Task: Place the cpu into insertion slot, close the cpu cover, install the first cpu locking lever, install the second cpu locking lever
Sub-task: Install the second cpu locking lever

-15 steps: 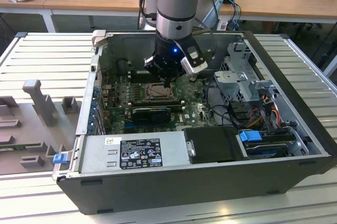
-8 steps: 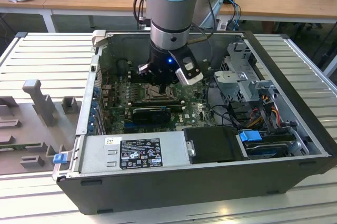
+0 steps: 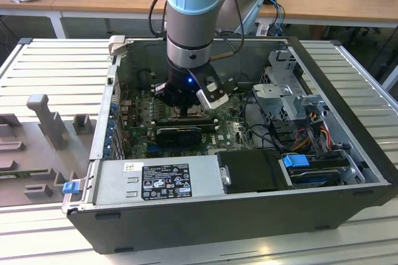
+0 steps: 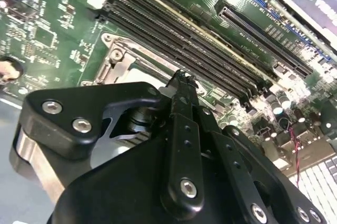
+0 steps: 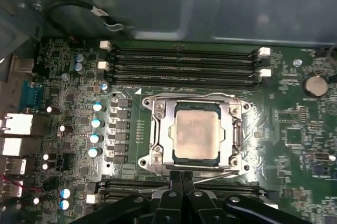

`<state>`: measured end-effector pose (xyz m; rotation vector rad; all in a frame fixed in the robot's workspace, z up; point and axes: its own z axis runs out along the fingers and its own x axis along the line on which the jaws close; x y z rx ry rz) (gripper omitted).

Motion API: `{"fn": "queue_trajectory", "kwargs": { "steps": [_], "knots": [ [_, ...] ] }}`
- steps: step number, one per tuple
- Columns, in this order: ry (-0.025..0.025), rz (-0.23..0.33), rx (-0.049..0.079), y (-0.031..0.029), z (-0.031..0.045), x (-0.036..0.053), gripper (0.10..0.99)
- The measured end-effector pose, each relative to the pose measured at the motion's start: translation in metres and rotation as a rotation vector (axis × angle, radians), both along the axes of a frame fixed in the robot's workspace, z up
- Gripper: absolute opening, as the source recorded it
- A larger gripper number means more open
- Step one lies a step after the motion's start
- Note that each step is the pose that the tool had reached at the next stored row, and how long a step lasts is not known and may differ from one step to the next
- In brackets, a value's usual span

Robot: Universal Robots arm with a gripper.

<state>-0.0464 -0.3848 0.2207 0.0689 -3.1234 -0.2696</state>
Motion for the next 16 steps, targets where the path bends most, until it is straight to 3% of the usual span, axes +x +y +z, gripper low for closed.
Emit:
{"fn": "queue_trajectory", "kwargs": {
  "steps": [2,7,10,13,16],
  "knots": [
    [0.0001,0.001,0.001,-0.0001,-0.0037,-0.0022,0.106],
    [0.0000,0.002,0.067,-0.0126,-0.0068,-0.0091,0.106],
    [0.0002,0.008,0.091,-0.0180,-0.0093,-0.0130,0.106],
    [0.0008,0.023,0.118,-0.0185,-0.0118,-0.0209,0.106],
    [0.0012,0.032,0.132,-0.0187,-0.0192,-0.0255,0.106]
  ]
}}
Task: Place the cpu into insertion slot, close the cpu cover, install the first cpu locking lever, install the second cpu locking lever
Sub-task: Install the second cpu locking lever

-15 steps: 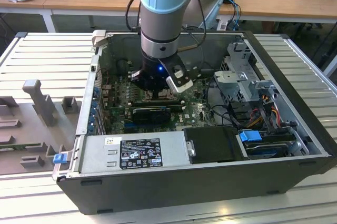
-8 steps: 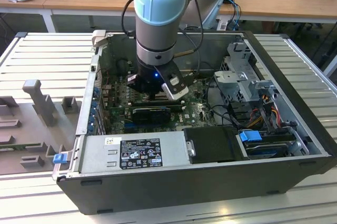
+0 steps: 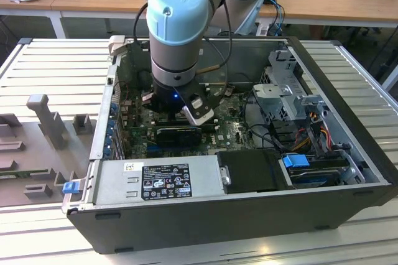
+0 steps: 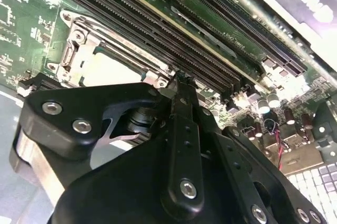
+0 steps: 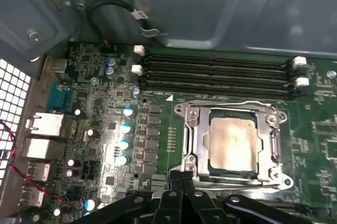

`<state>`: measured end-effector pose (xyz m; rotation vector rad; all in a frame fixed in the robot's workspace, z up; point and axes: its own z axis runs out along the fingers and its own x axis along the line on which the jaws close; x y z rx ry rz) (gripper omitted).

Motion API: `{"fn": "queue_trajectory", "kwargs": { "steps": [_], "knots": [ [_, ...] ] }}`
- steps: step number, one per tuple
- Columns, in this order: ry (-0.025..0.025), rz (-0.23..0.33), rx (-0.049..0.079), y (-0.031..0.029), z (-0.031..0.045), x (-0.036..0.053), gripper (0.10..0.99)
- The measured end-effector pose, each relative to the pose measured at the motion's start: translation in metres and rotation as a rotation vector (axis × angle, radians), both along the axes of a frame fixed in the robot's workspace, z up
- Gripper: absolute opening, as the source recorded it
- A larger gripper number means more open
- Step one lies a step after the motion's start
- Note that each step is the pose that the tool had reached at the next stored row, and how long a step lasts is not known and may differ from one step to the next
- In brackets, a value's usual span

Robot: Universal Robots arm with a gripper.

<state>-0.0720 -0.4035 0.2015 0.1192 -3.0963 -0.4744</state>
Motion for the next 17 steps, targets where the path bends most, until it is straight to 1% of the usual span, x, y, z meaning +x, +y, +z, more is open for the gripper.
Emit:
{"fn": "queue_trajectory", "kwargs": {
  "steps": [1,7,10,12,13,17],
  "knots": [
    [-0.0001,0.001,0.002,0.0002,-0.0014,-0.0002,0.106],
    [-0.0001,0.003,0.014,0.0034,-0.0042,-0.0012,0.106],
    [-0.0003,0.003,0.018,0.0056,-0.0067,-0.0013,0.106],
    [0.0001,0.004,0.019,0.0058,-0.0075,-0.0020,0.106],
    [-0.0003,0.004,0.019,0.0059,-0.0056,-0.0020,0.106],
    [0.0000,0.004,0.019,0.0060,0.0105,-0.0021,0.106]
  ]
}}
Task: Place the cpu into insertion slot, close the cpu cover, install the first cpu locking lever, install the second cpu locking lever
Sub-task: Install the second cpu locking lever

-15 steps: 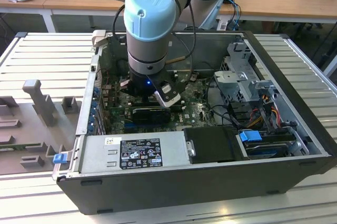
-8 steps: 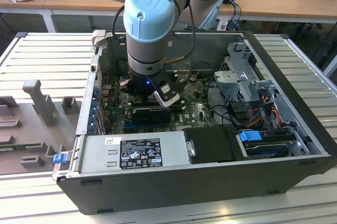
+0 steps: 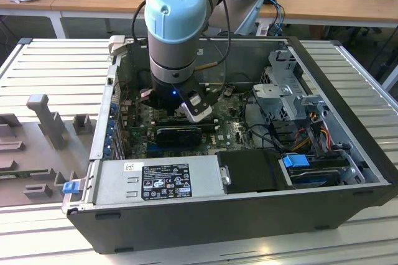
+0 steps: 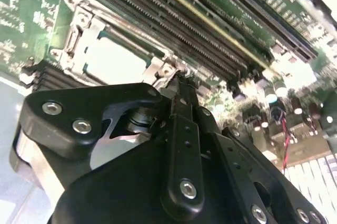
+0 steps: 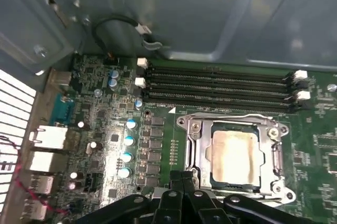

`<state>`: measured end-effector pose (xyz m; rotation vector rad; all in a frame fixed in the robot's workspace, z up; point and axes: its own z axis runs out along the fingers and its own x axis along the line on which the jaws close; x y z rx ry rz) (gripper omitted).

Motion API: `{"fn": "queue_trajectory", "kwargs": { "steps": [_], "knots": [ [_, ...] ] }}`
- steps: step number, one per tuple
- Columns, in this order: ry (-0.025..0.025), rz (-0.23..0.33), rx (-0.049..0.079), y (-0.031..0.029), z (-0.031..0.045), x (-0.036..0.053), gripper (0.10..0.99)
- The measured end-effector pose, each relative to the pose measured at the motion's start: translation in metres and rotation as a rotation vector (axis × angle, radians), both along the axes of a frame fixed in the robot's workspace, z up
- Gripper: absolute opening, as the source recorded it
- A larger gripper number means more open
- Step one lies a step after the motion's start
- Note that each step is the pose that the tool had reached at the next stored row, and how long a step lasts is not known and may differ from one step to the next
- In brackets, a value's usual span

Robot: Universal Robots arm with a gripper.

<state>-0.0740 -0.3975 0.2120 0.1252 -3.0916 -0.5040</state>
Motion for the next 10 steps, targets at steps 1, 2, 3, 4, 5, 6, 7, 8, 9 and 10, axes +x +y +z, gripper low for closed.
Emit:
{"fn": "queue_trajectory", "kwargs": {
  "steps": [1,2,3,4,5,6,7,8,9,10],
  "knots": [
    [0.0000,0.000,0.000,0.0000,0.0021,0.0000,0.106],
    [0.0000,0.000,0.000,0.0000,0.0055,0.0000,0.106],
    [-0.0001,0.000,0.000,0.0000,0.0098,0.0000,0.106],
    [0.0000,0.000,0.000,0.0000,0.0145,0.0000,0.106],
    [0.0000,0.000,0.000,0.0000,0.0172,0.0000,0.106],
    [0.0000,0.000,0.000,0.0000,0.0192,0.0000,0.106],
    [0.0000,0.000,0.000,0.0000,0.0217,0.0000,0.106],
    [0.0000,0.000,0.000,0.0000,0.0236,0.0000,0.106],
    [0.0000,0.000,0.000,0.0000,0.0249,0.0000,0.106],
    [-0.0002,0.000,0.000,0.0000,0.0249,0.0000,0.106]
  ]
}}
